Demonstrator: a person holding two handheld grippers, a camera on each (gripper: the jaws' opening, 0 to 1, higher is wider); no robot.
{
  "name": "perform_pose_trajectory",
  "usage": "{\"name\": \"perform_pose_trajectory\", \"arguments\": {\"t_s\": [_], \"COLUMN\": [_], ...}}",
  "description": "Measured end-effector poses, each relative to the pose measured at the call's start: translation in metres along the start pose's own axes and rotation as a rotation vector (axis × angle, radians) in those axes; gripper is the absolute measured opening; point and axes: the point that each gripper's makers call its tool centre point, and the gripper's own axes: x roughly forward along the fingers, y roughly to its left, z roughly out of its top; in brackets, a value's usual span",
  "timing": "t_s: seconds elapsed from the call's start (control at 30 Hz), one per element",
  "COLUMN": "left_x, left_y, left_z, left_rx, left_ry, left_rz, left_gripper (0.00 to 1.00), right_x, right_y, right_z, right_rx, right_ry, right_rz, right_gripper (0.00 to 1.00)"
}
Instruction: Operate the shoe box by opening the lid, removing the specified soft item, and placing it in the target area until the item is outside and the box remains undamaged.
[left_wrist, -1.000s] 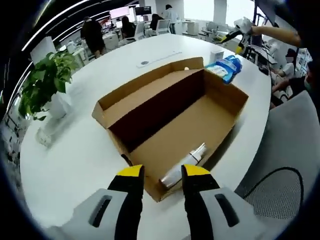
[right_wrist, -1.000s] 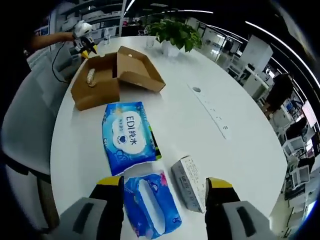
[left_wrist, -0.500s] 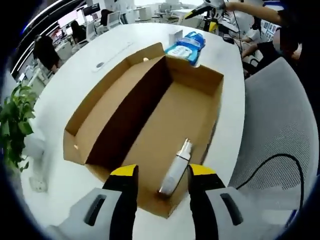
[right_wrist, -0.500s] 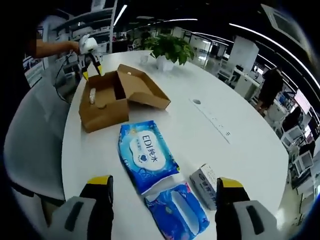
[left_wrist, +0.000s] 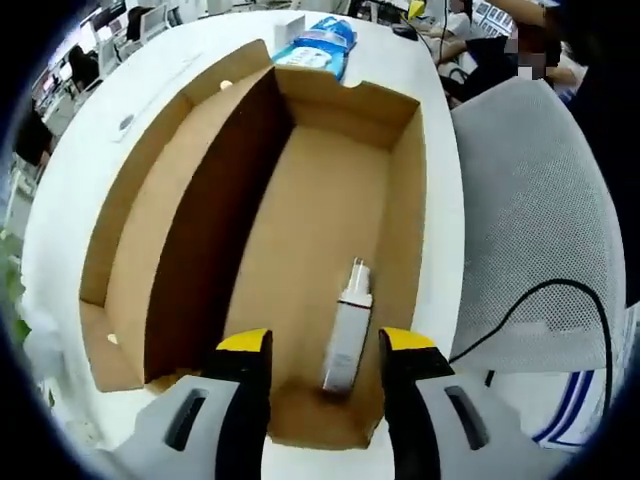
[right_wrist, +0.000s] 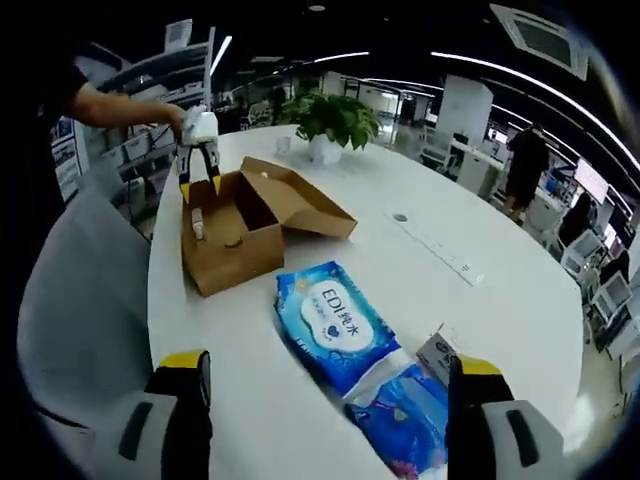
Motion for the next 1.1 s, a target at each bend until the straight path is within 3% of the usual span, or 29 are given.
{"name": "perform_pose_trajectory", "arguments": {"t_s": [0.27, 0.5, 0.7, 1.1], "left_x": [0.016, 0.025, 0.033, 0.044], "left_y": [-0.005, -0.007, -0.008, -0.010], "left_z": [0.001, -0.004, -0.009, -0.012], "left_rx": [0.041, 0.108, 0.147, 0.183], "left_ry": [0.058, 0.116, 0.153, 0.162], "left_rz": [-0.104, -0.138, -0.148, -0.146], "left_gripper": [0.47, 0.46, 0.43, 0.37], "right_x": [-0.008, -0.020, -0.029, -0.031], "right_y": [0.028, 0.044, 0.055, 0.070], "right_z": [0.007, 0.014, 0.016, 0.013], "right_rx": [0.039, 0.090, 0.130, 0.181], "right_ry": [-0.063, -0.127, -0.164, -0.193], "right_rz": [-0.007, -0.037, -0.065, -0.091], "right_gripper": [0.99, 0.99, 0.99, 0.99]}}
